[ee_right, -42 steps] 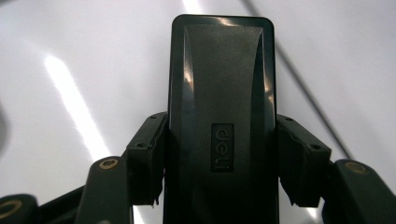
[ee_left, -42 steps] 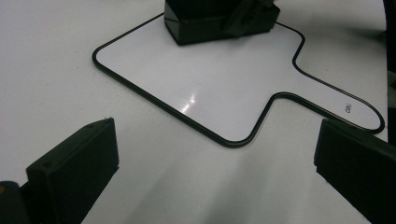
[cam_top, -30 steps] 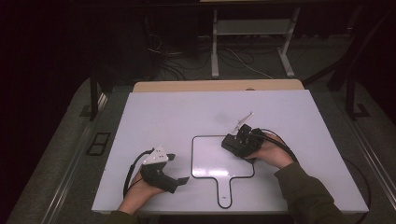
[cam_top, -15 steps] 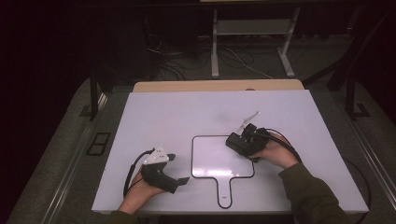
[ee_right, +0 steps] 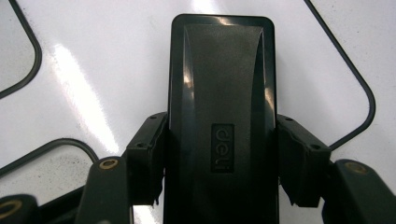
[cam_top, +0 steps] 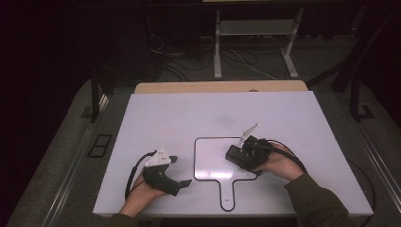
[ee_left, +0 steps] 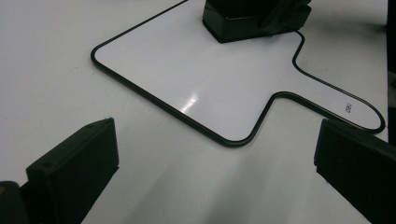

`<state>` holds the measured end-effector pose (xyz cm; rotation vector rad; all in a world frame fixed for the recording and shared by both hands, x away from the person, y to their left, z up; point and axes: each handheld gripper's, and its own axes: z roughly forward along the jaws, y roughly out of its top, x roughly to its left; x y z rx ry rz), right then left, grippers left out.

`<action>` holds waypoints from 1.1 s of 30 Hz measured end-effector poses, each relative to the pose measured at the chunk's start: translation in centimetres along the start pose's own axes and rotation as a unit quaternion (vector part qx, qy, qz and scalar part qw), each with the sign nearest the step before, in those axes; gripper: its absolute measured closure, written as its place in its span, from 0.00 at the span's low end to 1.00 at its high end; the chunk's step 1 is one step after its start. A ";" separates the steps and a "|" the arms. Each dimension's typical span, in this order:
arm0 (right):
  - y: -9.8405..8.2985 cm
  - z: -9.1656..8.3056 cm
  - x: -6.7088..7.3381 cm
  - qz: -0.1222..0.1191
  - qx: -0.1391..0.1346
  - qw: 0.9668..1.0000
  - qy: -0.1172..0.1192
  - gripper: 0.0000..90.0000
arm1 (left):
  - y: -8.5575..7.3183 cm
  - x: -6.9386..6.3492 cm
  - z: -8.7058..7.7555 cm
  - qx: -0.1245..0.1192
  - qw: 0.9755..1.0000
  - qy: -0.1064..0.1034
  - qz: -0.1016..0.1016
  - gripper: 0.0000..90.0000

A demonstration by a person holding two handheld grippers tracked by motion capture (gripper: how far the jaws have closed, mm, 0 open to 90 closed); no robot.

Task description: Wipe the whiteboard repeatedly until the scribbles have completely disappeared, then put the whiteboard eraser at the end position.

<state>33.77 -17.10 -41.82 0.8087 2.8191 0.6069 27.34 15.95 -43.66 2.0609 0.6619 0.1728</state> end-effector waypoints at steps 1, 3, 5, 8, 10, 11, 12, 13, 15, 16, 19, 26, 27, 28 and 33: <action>0.0 0.0 -0.1 0.003 0.000 1.000 0.000 0.43 | 0.0 0.0 0.0 0.000 1.000 0.000 0.000 0.00; 0.0 0.0 -0.3 0.013 -0.003 1.000 0.006 0.43 | 0.0 0.0 -0.1 -0.001 1.000 0.000 -0.001 0.00; 0.0 -0.1 -0.5 0.020 -0.007 1.000 0.011 0.43 | 0.0 0.0 0.0 0.000 1.000 0.000 0.000 0.00; 0.1 -0.2 -1.0 0.028 -0.012 0.999 0.011 0.43 | 0.0 0.0 0.0 0.000 1.000 0.000 0.000 0.00; 0.3 -0.3 -1.5 0.034 -0.017 0.999 0.013 0.43 | 0.0 0.0 0.0 0.000 1.000 0.000 0.000 0.00; 0.4 -0.5 -1.8 0.036 -0.020 0.999 0.012 0.43 | 0.0 0.0 0.0 -0.001 1.000 0.000 -0.002 0.00; 0.6 -0.6 -1.9 0.044 -0.024 0.999 0.014 0.43 | 0.0 0.0 0.0 -0.001 1.000 0.000 -0.002 0.00; 0.8 -0.8 -2.2 0.045 -0.028 0.998 0.015 0.43 | 0.0 0.0 0.0 -0.001 1.000 0.000 -0.001 0.00; 1.3 -1.0 -2.7 0.055 -0.037 0.998 0.013 0.43 | 0.0 0.0 0.0 -0.001 1.000 0.001 -0.001 0.00; 1.5 -1.2 -3.0 0.058 -0.042 0.997 0.014 0.43 | 0.0 0.0 0.0 -0.001 1.000 0.001 -0.002 0.00; 2.5 -1.5 -4.3 0.073 -0.054 0.996 0.009 0.43 | 0.0 0.1 0.0 -0.001 1.000 0.001 -0.001 0.00; 5.6 -0.8 -7.4 0.093 -0.059 0.994 -0.003 0.43 | 0.0 0.4 0.0 -0.001 1.000 -0.001 0.001 0.00; 6.0 -0.6 -7.8 0.094 -0.059 0.994 -0.004 0.43 | 0.0 0.4 0.1 -0.004 1.000 -0.001 -0.002 0.00; 6.4 -0.3 -8.1 0.096 -0.058 0.994 -0.005 0.43 | 0.0 0.5 0.0 -0.003 1.000 -0.002 0.000 0.00; 8.3 1.4 -9.8 0.100 -0.051 0.994 -0.009 0.43 | 0.1 0.6 0.0 -0.005 1.000 -0.003 0.002 0.00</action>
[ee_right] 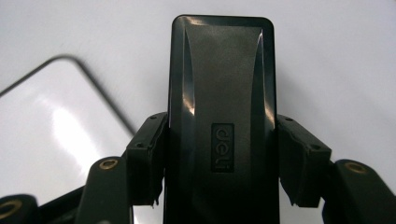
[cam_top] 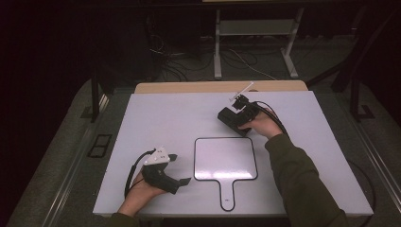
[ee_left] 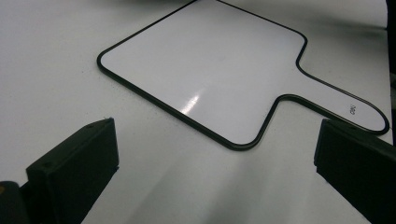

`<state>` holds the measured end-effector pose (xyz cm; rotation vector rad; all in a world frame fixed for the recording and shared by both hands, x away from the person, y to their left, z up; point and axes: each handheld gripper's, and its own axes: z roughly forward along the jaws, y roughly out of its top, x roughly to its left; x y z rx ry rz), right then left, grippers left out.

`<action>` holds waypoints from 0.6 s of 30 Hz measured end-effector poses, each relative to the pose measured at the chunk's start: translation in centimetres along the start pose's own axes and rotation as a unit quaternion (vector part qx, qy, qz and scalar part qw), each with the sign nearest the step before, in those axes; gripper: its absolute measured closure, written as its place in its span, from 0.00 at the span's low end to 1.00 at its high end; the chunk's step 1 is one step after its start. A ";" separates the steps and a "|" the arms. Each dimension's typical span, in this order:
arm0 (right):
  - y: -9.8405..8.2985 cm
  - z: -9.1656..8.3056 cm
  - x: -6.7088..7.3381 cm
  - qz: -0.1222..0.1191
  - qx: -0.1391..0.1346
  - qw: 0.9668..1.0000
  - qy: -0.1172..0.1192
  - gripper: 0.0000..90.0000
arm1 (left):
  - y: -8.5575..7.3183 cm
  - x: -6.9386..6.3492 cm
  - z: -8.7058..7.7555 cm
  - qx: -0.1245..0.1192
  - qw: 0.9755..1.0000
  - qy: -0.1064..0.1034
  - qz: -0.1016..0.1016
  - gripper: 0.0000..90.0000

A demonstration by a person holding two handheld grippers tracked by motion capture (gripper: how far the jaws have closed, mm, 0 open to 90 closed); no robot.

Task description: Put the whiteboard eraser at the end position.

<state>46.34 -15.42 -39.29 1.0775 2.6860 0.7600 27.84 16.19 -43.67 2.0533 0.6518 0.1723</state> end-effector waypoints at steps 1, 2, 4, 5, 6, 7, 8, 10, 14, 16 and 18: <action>0.4 0.4 -0.2 0.002 0.002 1.000 0.000 0.43 | 0.0 0.0 0.0 0.000 1.000 0.000 0.002 0.00; 0.9 0.8 -0.4 0.002 0.005 1.000 -0.004 0.43 | 0.0 0.0 0.0 -0.001 1.000 -0.001 0.000 0.00; 1.8 1.6 -0.7 -0.003 0.013 1.000 -0.011 0.43 | 0.0 -0.1 0.0 -0.001 1.000 -0.001 0.000 0.00; 2.2 2.0 -0.8 0.000 0.017 1.000 -0.010 0.43 | 0.0 -0.1 0.0 -0.002 1.000 -0.001 0.001 0.00; 2.6 2.5 -1.0 0.000 0.019 1.000 -0.012 0.43 | 0.0 -0.1 0.0 -0.002 1.000 -0.001 0.001 0.00; 3.0 2.8 -1.2 -0.003 0.023 1.000 -0.014 0.43 | 0.0 0.0 0.0 -0.002 1.000 -0.002 0.002 0.00; 3.3 3.2 -1.4 -0.002 0.023 1.000 -0.015 0.43 | 0.0 0.0 0.0 -0.002 1.000 -0.002 0.002 0.00; 3.7 4.0 -1.6 0.001 0.027 1.000 -0.013 0.43 | 0.0 0.0 -0.1 -0.003 1.000 -0.002 0.003 0.00; 3.8 5.4 -1.5 -0.016 0.040 0.999 -0.017 0.43 | 0.0 0.0 -0.1 -0.003 1.000 -0.002 0.003 0.00; 3.5 5.8 -1.5 -0.028 0.041 0.998 -0.031 0.42 | 0.0 0.0 -0.1 -0.002 1.000 -0.002 0.002 0.00; 3.4 5.5 -1.4 -0.016 0.029 0.999 -0.028 0.42 | 0.0 0.0 -0.1 -0.002 1.000 -0.003 0.002 0.00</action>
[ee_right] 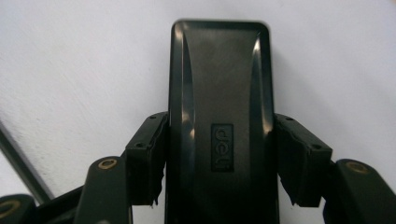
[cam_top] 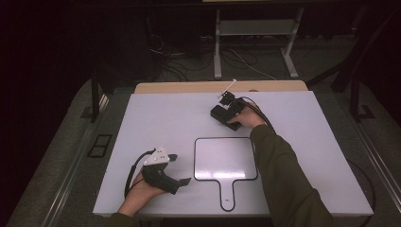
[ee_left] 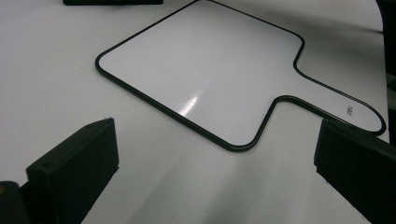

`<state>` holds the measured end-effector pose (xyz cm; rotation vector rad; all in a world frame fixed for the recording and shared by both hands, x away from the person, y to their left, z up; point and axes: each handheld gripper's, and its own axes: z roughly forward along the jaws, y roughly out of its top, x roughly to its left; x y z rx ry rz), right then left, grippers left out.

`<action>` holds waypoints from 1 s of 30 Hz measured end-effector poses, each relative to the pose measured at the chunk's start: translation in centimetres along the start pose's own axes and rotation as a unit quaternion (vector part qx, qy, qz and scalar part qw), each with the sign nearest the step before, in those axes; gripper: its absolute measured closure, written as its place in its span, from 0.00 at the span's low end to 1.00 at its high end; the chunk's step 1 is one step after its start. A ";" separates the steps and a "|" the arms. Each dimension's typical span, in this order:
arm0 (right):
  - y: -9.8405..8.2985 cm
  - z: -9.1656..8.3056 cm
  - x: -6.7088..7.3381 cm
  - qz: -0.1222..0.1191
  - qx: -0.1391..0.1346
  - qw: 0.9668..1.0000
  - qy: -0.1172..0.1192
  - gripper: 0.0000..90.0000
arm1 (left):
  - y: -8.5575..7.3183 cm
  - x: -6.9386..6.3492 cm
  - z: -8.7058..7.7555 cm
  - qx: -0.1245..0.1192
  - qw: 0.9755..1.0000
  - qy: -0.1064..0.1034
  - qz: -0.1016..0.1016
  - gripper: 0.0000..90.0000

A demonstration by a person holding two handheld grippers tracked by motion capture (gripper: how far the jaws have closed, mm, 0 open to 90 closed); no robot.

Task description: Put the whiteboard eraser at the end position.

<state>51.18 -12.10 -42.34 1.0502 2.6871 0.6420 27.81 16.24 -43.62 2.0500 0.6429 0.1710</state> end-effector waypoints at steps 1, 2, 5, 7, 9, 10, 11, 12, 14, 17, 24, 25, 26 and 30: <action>-0.1 -0.3 0.1 0.006 -0.008 1.000 0.000 0.42 | 0.0 0.0 0.0 0.001 1.000 0.000 -0.001 0.00; -0.2 -0.7 0.1 0.010 -0.016 1.000 0.000 0.40 | 0.0 0.1 0.0 0.001 1.000 0.001 -0.001 0.00; -0.5 -2.1 0.1 0.024 -0.047 0.999 0.008 0.35 | 0.0 0.1 0.0 0.002 1.000 0.002 -0.001 0.00; -0.8 -2.8 0.2 0.028 -0.061 0.998 0.016 0.34 | 0.0 0.1 0.0 0.001 1.000 0.002 -0.002 0.00; -1.2 -3.5 0.2 0.030 -0.077 0.996 0.027 0.32 | 0.0 0.1 0.1 0.000 1.000 0.002 -0.005 0.00; -1.4 -3.8 0.1 0.031 -0.085 0.995 0.031 0.32 | 0.0 0.2 0.1 0.000 1.000 0.002 -0.005 0.00; -1.6 -4.1 0.0 0.035 -0.093 0.994 0.038 0.31 | 0.0 0.2 0.1 0.000 1.000 0.004 -0.006 0.00; -1.8 -4.4 -0.1 0.038 -0.102 0.993 0.041 0.30 | 0.0 0.2 0.2 0.002 1.000 0.004 -0.006 0.00; -2.3 -4.9 -0.2 0.046 -0.113 0.992 0.044 0.30 | 0.0 0.2 0.2 0.004 1.000 0.005 -0.006 0.00; -3.1 -5.4 -0.2 0.050 -0.125 0.990 0.048 0.30 | 0.0 0.2 0.2 0.003 1.000 0.007 -0.005 0.00; -5.2 -6.4 0.4 0.053 -0.155 0.985 0.062 0.26 | -0.1 0.0 0.1 0.005 1.000 0.008 -0.003 0.00; -5.5 -6.5 0.5 0.055 -0.158 0.984 0.063 0.25 | -0.1 0.0 0.1 0.005 1.000 0.008 -0.003 0.00; -5.7 -6.6 0.6 0.059 -0.158 0.983 0.065 0.24 | -0.1 -0.1 0.1 0.004 1.000 0.008 -0.005 0.00; -6.6 -7.1 1.1 0.059 -0.163 0.983 0.059 0.21 | -0.1 0.0 0.0 0.002 1.000 0.008 -0.004 0.00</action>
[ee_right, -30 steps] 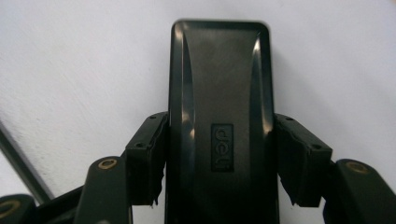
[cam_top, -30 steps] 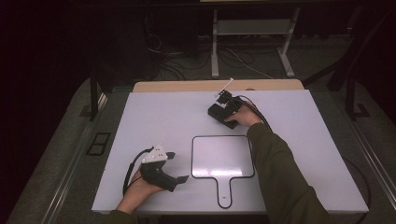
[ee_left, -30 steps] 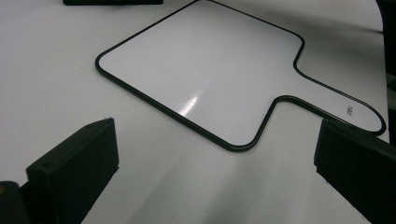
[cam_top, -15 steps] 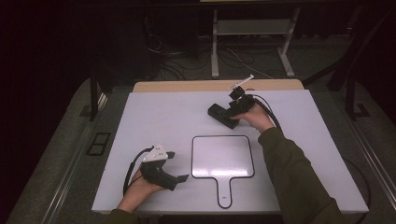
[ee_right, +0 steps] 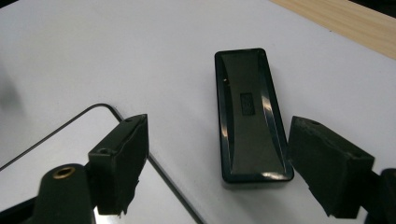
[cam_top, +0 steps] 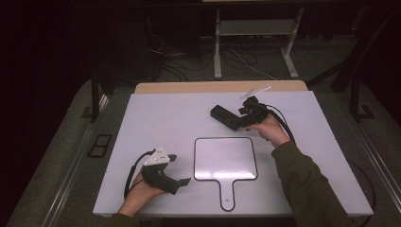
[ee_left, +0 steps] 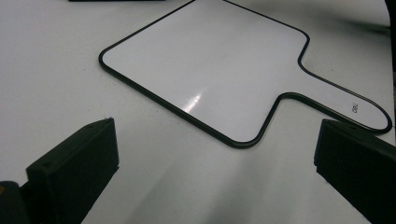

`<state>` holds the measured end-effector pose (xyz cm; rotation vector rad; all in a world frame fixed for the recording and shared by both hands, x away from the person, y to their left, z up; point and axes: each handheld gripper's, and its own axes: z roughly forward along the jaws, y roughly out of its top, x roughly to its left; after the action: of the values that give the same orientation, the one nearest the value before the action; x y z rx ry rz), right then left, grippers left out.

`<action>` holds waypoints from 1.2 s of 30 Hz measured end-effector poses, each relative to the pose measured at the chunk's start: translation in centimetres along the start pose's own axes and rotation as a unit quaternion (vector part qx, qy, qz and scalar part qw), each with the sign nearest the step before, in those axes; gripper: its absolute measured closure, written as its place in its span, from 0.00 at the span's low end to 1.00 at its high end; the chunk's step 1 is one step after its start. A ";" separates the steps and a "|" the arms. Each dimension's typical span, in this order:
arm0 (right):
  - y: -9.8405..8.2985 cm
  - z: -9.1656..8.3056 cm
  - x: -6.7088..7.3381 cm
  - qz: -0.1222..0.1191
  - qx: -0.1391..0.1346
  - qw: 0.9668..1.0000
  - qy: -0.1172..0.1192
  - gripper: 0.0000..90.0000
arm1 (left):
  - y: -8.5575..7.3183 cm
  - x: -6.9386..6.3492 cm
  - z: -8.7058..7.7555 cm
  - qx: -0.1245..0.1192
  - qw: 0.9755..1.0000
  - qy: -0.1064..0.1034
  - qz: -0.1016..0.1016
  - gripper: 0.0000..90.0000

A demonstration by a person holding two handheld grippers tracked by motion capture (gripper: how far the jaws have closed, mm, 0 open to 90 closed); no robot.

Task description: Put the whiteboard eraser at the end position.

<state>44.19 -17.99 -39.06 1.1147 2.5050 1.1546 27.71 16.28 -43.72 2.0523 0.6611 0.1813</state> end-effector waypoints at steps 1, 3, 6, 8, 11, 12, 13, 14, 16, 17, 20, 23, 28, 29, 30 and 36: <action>-0.2 -0.2 0.1 0.000 -0.005 1.000 -0.001 0.21 | 0.0 0.0 0.0 -0.001 1.000 0.000 -0.001 0.00; -0.8 -0.7 0.1 0.001 -0.016 1.000 0.008 0.21 | 0.0 0.1 0.0 0.000 1.000 -0.001 0.000 0.00; -1.6 -1.4 0.4 0.008 -0.032 0.999 0.017 0.20 | -0.1 0.1 0.0 0.002 1.000 -0.002 0.002 0.00; -2.1 -1.8 0.6 0.012 -0.040 0.999 0.024 0.20 | -0.1 0.1 0.0 0.002 1.000 -0.003 0.001 0.00; -2.7 -2.3 1.0 0.011 -0.049 0.999 0.021 0.20 | -0.1 0.1 0.0 0.001 1.000 -0.001 0.001 0.00; -2.9 -2.4 1.1 0.010 -0.049 0.999 0.017 0.19 | -0.1 0.1 0.0 0.000 1.000 -0.001 0.002 0.00; -3.2 -2.6 1.2 0.008 -0.050 0.999 0.015 0.20 | -0.1 0.1 -0.1 -0.001 1.000 -0.001 0.002 0.00; -3.4 -2.7 1.3 0.006 -0.053 0.998 0.015 0.19 | -0.1 0.1 -0.1 -0.001 1.000 -0.001 0.002 0.00; -3.9 -3.0 1.6 0.010 -0.057 0.998 0.021 0.20 | -0.1 0.1 0.0 0.000 1.000 -0.001 0.001 0.00; -4.2 -3.1 1.7 0.007 -0.061 0.998 0.025 0.20 | -0.1 0.2 0.0 0.000 1.000 -0.001 0.001 0.00; -4.6 -3.5 1.9 0.002 -0.058 0.998 0.029 0.19 | -0.1 0.1 0.0 -0.001 1.000 0.000 0.001 0.00; -5.2 -3.9 2.3 0.002 -0.063 0.997 0.033 0.19 | -0.1 0.1 0.0 0.000 1.000 0.000 0.001 0.00; -6.2 -4.5 3.0 -0.001 -0.068 0.997 0.034 0.19 | -0.1 0.2 -0.1 -0.003 1.000 0.002 -0.001 0.00; -6.5 -4.6 3.1 -0.006 -0.070 0.997 0.032 0.19 | -0.1 0.2 -0.1 -0.004 1.000 0.002 -0.001 0.00; -6.7 -4.7 3.2 -0.007 -0.069 0.997 0.031 0.19 | -0.1 0.2 -0.1 -0.005 1.000 0.002 -0.001 0.00; -8.0 -4.8 3.6 -0.002 -0.067 0.997 0.026 0.17 | -0.1 0.2 -0.1 -0.006 1.000 0.000 0.000 0.00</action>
<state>35.10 -21.74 -40.86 1.0595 2.4244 1.3435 27.79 16.44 -43.79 2.0403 0.6586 0.1852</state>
